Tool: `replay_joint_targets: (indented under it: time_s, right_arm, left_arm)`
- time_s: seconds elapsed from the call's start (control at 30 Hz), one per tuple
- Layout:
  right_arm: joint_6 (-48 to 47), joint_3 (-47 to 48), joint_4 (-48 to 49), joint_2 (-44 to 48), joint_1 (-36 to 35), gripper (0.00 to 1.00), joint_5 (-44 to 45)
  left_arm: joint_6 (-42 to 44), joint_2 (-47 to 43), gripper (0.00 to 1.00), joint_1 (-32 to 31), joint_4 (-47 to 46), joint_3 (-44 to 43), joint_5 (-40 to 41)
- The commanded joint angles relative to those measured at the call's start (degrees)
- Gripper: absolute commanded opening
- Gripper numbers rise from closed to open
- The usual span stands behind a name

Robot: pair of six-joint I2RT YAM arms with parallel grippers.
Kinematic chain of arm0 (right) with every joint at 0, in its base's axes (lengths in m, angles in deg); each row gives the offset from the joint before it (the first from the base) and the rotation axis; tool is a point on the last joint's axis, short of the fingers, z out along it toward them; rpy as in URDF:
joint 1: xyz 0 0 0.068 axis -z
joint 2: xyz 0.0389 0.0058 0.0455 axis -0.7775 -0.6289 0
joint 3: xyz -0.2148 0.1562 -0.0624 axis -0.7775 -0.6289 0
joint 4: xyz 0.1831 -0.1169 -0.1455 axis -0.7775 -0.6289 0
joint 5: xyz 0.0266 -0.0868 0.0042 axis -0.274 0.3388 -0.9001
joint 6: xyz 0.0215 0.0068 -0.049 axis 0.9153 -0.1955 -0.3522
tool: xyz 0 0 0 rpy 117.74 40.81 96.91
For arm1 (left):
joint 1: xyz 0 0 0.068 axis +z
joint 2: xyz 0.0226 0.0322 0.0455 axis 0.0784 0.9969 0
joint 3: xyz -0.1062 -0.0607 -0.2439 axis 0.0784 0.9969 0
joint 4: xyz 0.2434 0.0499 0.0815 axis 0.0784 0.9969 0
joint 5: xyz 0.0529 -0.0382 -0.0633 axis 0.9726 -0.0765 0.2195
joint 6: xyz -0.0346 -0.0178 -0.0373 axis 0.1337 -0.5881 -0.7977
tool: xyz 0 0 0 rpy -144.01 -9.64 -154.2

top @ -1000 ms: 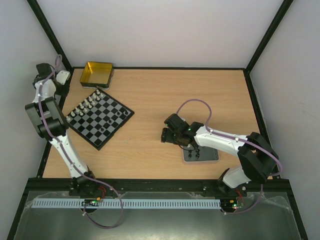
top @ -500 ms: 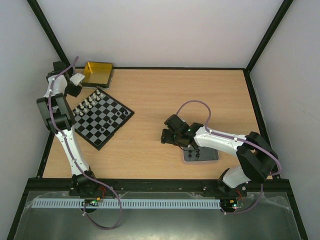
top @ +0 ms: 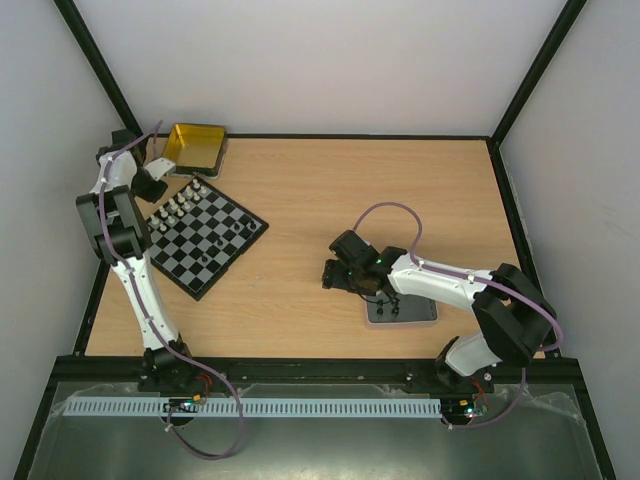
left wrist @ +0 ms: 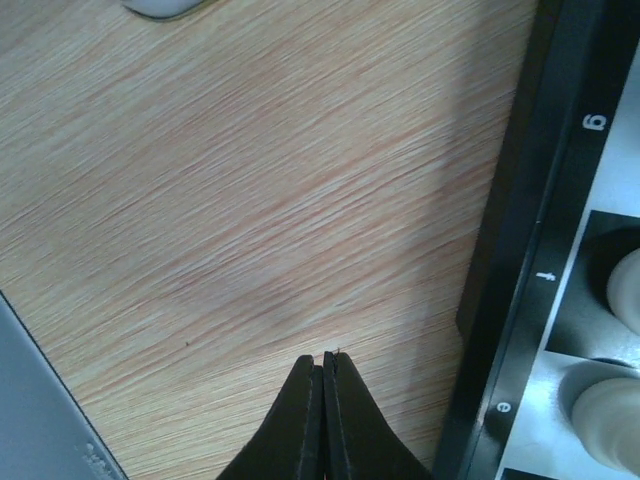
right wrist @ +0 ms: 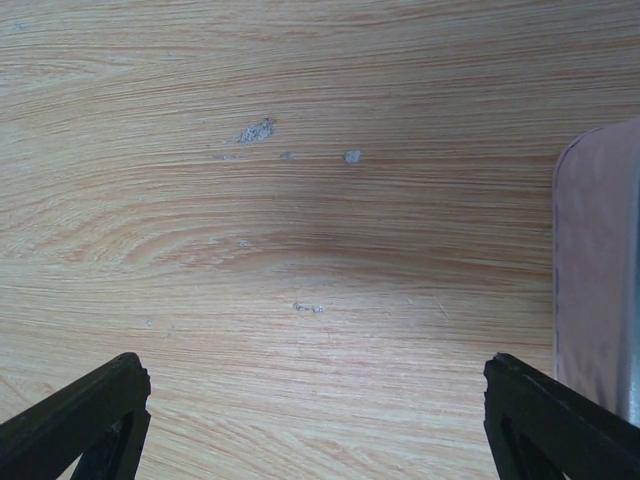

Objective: Set up the chess pieces on the board
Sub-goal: Move the chessboard to the center of the board.

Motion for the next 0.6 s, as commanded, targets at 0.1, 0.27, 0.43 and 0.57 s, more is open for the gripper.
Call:
replay_joint_targets:
  time_s: [0.1, 0.27, 0.43, 0.57]
  right_arm:
    - [0.6, 0.4, 0.8, 1.0, -0.1, 0.87, -0.5]
    - [0.6, 0.3, 0.8, 1.0, 0.0, 0.87, -0.4]
    - [0.6, 0.0, 1.1, 0.8, 0.0, 0.87, -0.6]
    - [0.6, 0.0, 1.5, 0.5, 0.0, 0.87, -0.6]
  left_arm:
    - [0.2, 1.6, 0.02, -0.7, 2.6, 1.0, 0.6]
    - [-0.1, 2.9, 0.02, -0.9, 2.8, 1.7, 0.6]
    - [0.0, 3.4, 0.02, -0.9, 3.7, 2.6, -0.2]
    - [0.8, 3.4, 0.02, -0.6, 5.3, 2.9, -2.6]
